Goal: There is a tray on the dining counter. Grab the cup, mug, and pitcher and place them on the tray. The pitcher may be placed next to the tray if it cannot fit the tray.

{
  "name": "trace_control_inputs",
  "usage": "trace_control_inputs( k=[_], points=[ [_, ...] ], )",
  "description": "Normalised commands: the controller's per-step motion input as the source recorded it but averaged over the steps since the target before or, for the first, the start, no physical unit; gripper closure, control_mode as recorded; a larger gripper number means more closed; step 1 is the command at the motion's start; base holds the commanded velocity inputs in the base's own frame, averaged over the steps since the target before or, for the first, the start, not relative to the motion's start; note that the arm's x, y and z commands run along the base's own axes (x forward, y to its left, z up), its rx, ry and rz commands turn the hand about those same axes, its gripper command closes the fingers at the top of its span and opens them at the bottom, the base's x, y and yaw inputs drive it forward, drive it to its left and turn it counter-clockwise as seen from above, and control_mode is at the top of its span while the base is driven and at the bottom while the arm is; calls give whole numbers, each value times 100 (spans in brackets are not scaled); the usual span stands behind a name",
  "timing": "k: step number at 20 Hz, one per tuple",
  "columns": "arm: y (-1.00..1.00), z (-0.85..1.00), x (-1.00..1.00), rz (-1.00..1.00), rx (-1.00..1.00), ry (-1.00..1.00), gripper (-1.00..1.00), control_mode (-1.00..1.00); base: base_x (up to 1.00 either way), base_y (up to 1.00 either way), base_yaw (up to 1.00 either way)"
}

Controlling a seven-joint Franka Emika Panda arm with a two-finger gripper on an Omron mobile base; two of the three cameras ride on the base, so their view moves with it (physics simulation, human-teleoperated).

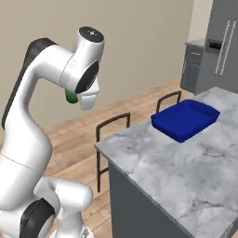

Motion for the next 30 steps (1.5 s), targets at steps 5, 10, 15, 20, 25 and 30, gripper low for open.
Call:
trace_control_inputs(
  k=[5, 10, 15, 20, 25, 30],
  points=[
    [0, 0, 0, 0, 0, 0, 100, 100, 25, 69, -58],
    [0, 0, 0, 0, 0, 0, 100, 100, 1, 93, -54],
    [0, 0, 0, 0, 0, 0, 100, 100, 0, 100, -56],
    [0, 0, 0, 0, 0, 0, 100, 100, 0, 99, -57],
    [0, 0, 0, 0, 0, 0, 100, 100, 0, 95, -57],
    [0, 0, 0, 0, 0, 0, 100, 100, 0, 94, -56]
  ],
)
